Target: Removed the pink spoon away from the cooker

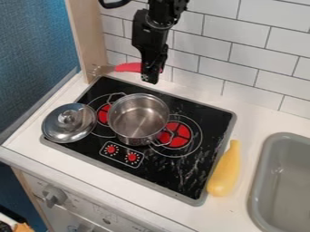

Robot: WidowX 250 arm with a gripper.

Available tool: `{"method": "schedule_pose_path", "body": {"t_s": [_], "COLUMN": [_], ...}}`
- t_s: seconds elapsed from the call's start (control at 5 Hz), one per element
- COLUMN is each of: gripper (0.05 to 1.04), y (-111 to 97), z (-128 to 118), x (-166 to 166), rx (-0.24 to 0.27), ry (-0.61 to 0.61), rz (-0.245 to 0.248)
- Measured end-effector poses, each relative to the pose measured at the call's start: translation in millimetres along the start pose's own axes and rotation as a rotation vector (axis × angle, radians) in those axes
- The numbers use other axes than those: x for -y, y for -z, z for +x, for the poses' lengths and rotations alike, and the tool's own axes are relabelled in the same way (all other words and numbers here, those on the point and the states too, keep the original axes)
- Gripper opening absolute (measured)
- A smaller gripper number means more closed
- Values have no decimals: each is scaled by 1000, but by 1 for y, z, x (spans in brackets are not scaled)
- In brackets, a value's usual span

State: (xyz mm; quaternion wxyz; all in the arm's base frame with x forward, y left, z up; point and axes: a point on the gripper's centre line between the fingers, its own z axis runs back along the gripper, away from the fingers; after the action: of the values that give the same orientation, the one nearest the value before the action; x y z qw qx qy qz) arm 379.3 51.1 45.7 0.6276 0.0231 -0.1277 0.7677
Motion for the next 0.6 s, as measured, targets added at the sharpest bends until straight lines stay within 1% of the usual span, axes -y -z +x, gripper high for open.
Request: {"method": "schedule_pose_path", "body": {"t_s": [0.4, 0.6], "gripper": [415, 415], "y": [13, 21], "z": [-2, -5], "x": [14, 19], "rx": [19, 11], "ry": [-35, -11], "rz": [0, 8]}}
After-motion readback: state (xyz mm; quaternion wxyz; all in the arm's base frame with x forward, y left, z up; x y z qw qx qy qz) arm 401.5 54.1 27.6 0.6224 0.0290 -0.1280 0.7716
